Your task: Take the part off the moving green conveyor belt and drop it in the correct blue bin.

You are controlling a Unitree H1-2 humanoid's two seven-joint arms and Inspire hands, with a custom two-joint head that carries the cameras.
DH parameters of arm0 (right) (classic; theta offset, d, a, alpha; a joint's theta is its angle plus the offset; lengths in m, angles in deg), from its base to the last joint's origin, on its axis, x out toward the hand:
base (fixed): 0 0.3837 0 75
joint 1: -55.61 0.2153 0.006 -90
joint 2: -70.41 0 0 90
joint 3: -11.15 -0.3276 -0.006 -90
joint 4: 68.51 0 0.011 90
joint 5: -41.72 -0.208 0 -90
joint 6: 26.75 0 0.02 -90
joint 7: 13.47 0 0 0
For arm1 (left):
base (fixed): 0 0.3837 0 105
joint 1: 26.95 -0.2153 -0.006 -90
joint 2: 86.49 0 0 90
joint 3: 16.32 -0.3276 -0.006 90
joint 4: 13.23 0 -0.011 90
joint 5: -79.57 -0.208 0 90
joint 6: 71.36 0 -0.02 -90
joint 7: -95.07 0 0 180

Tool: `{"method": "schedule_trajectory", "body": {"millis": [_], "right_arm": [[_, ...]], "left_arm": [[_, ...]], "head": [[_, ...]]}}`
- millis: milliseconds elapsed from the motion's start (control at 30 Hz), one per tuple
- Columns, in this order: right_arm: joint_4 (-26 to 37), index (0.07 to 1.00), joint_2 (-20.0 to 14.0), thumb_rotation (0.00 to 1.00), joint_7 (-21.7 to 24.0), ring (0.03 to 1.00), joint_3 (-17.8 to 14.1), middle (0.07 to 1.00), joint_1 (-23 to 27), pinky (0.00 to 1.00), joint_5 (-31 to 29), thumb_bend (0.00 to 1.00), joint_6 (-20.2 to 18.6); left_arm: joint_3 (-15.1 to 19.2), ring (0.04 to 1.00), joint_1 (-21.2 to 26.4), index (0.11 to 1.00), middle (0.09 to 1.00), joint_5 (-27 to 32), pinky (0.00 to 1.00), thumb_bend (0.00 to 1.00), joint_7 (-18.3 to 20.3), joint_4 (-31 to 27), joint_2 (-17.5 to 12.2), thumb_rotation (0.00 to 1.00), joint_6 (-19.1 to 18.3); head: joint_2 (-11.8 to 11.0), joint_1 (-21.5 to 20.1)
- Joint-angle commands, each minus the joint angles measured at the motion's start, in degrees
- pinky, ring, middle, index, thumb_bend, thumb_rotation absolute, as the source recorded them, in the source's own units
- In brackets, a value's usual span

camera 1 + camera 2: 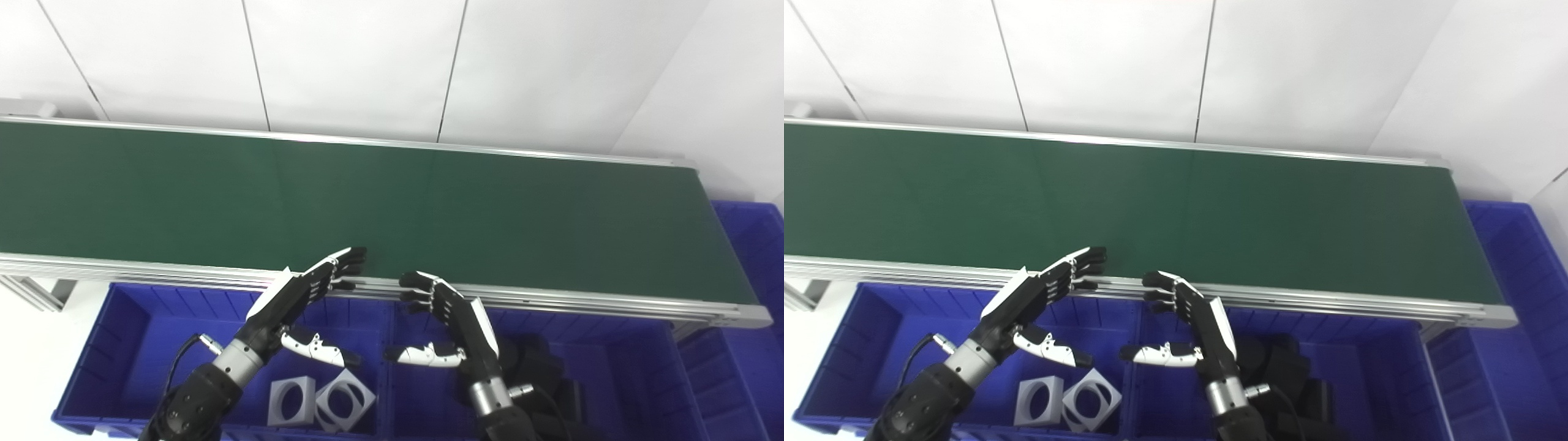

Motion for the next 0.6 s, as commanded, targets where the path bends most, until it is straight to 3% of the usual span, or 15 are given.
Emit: {"method": "schedule_trajectory", "body": {"millis": [0, 200, 333, 567], "right_arm": [[1.0, 0.734, 1.0, 0.18, -1.1, 0.699, 0.5, 0.766, 1.5, 0.62, 0.0, 0.93, 3.2], [3.7, 0.735, -0.4, 0.18, -1.1, 0.692, 0.4, 0.759, 0.8, 0.61, -0.3, 0.93, 3.1], [7.5, 0.734, -1.7, 0.20, -0.1, 0.687, -0.3, 0.754, -0.1, 0.61, -1.2, 0.93, 1.2], [11.6, 0.748, -2.9, 0.20, 0.8, 0.689, -1.2, 0.757, -1.3, 0.62, -2.5, 0.94, -1.9]], "left_arm": [[0.0, 0.883, 2.1, 0.910, 0.918, -0.5, 0.81, 1.00, -1.7, -0.7, 0.1, 0.12, 1.4], [-0.8, 0.865, 2.5, 0.886, 0.905, -4.1, 0.80, 0.96, -5.6, 3.8, 1.7, 0.09, 4.6], [-1.2, 0.862, 2.9, 0.882, 0.907, -4.1, 0.80, 0.92, -6.3, 6.6, 2.5, 0.09, 4.8], [-2.0, 0.842, 3.2, 0.865, 0.878, -5.5, 0.78, 0.94, -7.8, 8.1, 3.0, 0.17, 6.5]], "head": [[0.1, 0.1], [2.7, 3.6], [6.3, 7.3], [7.5, 9.6]]}}
